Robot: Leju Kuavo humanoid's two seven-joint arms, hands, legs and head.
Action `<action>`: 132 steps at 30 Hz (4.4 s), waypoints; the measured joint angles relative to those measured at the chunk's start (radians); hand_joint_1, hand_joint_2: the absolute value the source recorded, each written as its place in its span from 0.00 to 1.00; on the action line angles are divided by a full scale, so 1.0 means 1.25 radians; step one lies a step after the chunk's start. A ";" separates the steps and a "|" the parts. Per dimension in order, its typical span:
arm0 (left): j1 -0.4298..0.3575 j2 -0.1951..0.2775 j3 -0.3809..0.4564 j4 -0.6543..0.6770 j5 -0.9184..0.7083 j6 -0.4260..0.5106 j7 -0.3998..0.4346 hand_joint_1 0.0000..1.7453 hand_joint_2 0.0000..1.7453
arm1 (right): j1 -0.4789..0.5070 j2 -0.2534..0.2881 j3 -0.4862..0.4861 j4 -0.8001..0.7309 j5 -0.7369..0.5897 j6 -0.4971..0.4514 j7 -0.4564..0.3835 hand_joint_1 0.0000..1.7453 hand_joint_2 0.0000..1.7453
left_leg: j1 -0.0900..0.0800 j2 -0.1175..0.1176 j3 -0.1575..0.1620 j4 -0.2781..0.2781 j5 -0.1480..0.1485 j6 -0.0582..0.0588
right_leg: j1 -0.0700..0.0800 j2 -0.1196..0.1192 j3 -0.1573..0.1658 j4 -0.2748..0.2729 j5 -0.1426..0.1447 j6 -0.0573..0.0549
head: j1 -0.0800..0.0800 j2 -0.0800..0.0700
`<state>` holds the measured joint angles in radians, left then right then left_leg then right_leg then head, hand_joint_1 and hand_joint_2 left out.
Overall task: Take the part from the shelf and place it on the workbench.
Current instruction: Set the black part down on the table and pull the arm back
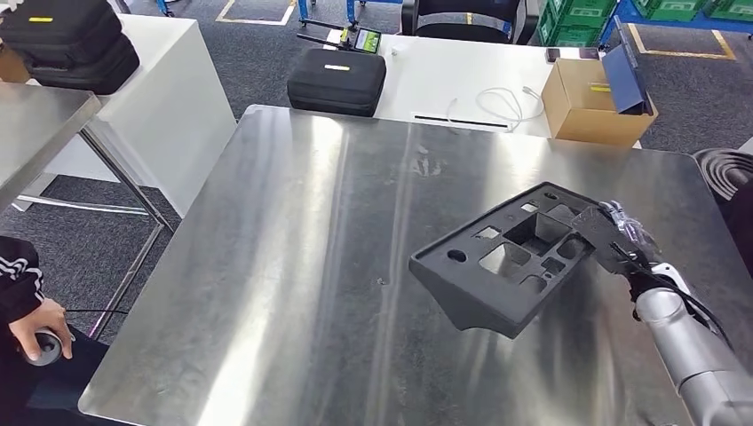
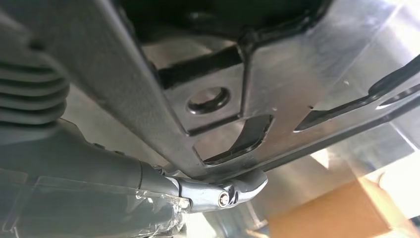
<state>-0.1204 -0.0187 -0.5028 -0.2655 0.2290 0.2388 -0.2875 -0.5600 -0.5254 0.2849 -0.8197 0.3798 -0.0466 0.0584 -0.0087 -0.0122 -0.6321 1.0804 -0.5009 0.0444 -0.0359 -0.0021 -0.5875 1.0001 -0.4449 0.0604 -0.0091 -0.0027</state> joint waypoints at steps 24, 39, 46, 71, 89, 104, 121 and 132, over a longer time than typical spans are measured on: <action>0.015 -0.001 0.015 0.000 0.019 0.001 -0.020 0.00 0.00 | -0.069 -0.007 0.009 0.075 -0.030 0.003 -0.004 0.00 1.00 | 0.002 0.001 0.015 -0.044 0.039 0.021 | 0.010 0.001 -0.018 0.039 -0.021 0.031 | 0.004 0.000; 0.015 0.003 0.015 0.000 0.019 -0.004 -0.024 0.00 0.00 | -0.064 -0.017 0.038 0.090 -0.025 -0.068 -0.011 0.00 1.00 | 0.017 0.005 -0.018 0.024 0.017 -0.015 | 0.004 0.003 0.010 0.000 -0.009 -0.005 | -0.003 0.000; 0.017 0.003 0.015 0.000 0.021 -0.002 -0.030 0.00 0.00 | -0.027 -0.032 0.033 0.087 -0.039 -0.102 -0.018 0.00 0.75 | 0.009 -0.002 0.009 -0.037 0.035 -0.001 | 0.010 0.002 0.014 -0.010 -0.009 0.000 | 0.002 0.000; 0.020 0.003 0.014 0.000 0.030 0.001 -0.033 0.00 0.00 | 0.054 -0.049 -0.011 0.016 -0.045 -0.106 -0.026 0.00 0.00 | 0.008 -0.002 0.009 -0.037 0.036 0.005 | 0.011 0.002 0.014 -0.016 -0.003 0.021 | 0.002 0.000; 0.034 0.002 0.015 0.000 0.057 0.001 -0.036 0.00 0.00 | 0.072 -0.080 -0.066 0.029 -0.047 -0.158 -0.050 0.00 0.00 | 0.008 -0.001 0.009 -0.037 0.036 0.005 | 0.011 0.002 0.014 -0.015 -0.003 0.021 | 0.002 0.000; 0.033 0.006 0.014 0.000 0.064 0.001 -0.027 0.00 0.00 | 0.101 -0.092 -0.110 0.042 -0.051 -0.170 -0.061 0.00 0.00 | -0.001 -0.001 0.012 -0.045 0.040 0.022 | 0.000 0.002 0.011 -0.014 -0.004 0.031 | 0.002 0.000; 0.032 0.006 0.011 0.000 0.079 0.002 -0.030 0.00 0.00 | 0.098 -0.094 -0.113 0.070 -0.017 -0.184 -0.073 0.00 0.00 | 0.010 0.005 -0.001 -0.003 0.010 -0.013 | -0.010 0.005 0.017 0.002 -0.014 0.011 | 0.004 0.000; 0.031 0.004 0.008 0.000 0.085 0.006 -0.031 0.00 0.00 | 0.096 -0.091 -0.119 0.078 -0.007 -0.195 -0.074 0.00 0.00 | 0.002 0.006 0.027 -0.036 0.020 0.005 | 0.012 0.004 0.013 0.003 -0.013 0.004 | 0.005 0.000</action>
<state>-0.0811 -0.0134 -0.4933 -0.2652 0.3349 0.2469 -0.3265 -0.4405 -0.6397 0.1359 -0.7219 0.3707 -0.2899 -0.0336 -0.0058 -0.0049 -0.5989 1.0349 -0.4754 0.0512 -0.0214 0.0023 -0.5717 1.0035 -0.4616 0.0649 -0.0031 -0.0027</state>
